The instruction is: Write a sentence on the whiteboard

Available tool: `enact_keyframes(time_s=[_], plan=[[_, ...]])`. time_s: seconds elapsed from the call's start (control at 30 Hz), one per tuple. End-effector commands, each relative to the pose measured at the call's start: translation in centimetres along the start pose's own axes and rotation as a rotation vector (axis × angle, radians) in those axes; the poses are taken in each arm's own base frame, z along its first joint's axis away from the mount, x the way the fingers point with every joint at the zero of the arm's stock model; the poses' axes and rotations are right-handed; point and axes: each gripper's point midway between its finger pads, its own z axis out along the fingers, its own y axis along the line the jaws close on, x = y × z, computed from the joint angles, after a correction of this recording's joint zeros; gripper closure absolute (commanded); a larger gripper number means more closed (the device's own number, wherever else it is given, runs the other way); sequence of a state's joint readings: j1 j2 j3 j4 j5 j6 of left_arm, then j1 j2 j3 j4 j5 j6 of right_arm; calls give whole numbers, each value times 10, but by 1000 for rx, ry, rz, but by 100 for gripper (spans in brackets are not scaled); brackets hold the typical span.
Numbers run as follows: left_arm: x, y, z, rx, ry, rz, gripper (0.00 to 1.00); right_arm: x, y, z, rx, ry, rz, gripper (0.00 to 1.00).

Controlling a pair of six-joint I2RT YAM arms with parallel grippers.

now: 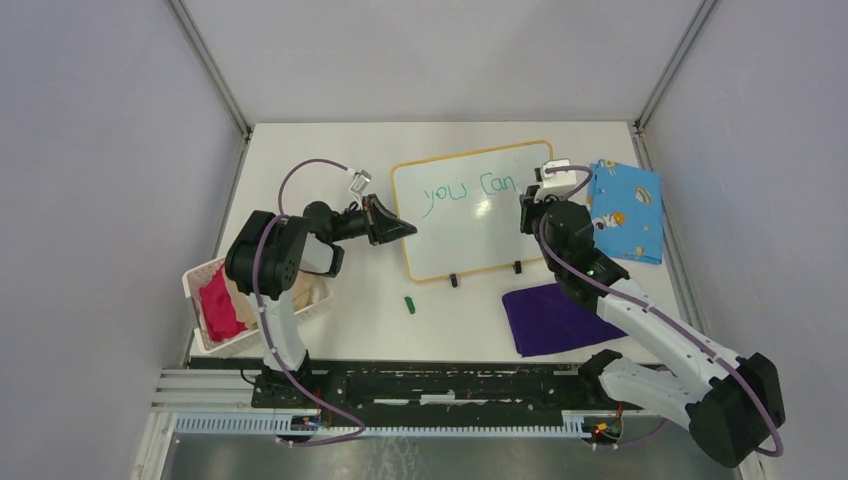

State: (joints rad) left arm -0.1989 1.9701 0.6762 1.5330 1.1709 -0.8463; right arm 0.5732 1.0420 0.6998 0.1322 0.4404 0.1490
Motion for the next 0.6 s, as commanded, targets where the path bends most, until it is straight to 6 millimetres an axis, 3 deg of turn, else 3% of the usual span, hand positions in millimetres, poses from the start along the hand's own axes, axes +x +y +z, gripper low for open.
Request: enact_keyframes(time_s=[0.0, 0.1, 0.27, 0.57], plan=[[-3, -12, 6, 65, 5, 79, 98, -78, 13, -22, -85, -178, 94, 100], [-1, -11, 6, 65, 8, 75, 98, -91, 26, -38, -134, -215, 77, 100], [-2, -11, 6, 64, 7, 74, 98, -89, 66, -65, -233, -244, 16, 100], [1, -11, 6, 67, 12, 69, 98, -24, 120, -82, -344, -168, -110, 100]])
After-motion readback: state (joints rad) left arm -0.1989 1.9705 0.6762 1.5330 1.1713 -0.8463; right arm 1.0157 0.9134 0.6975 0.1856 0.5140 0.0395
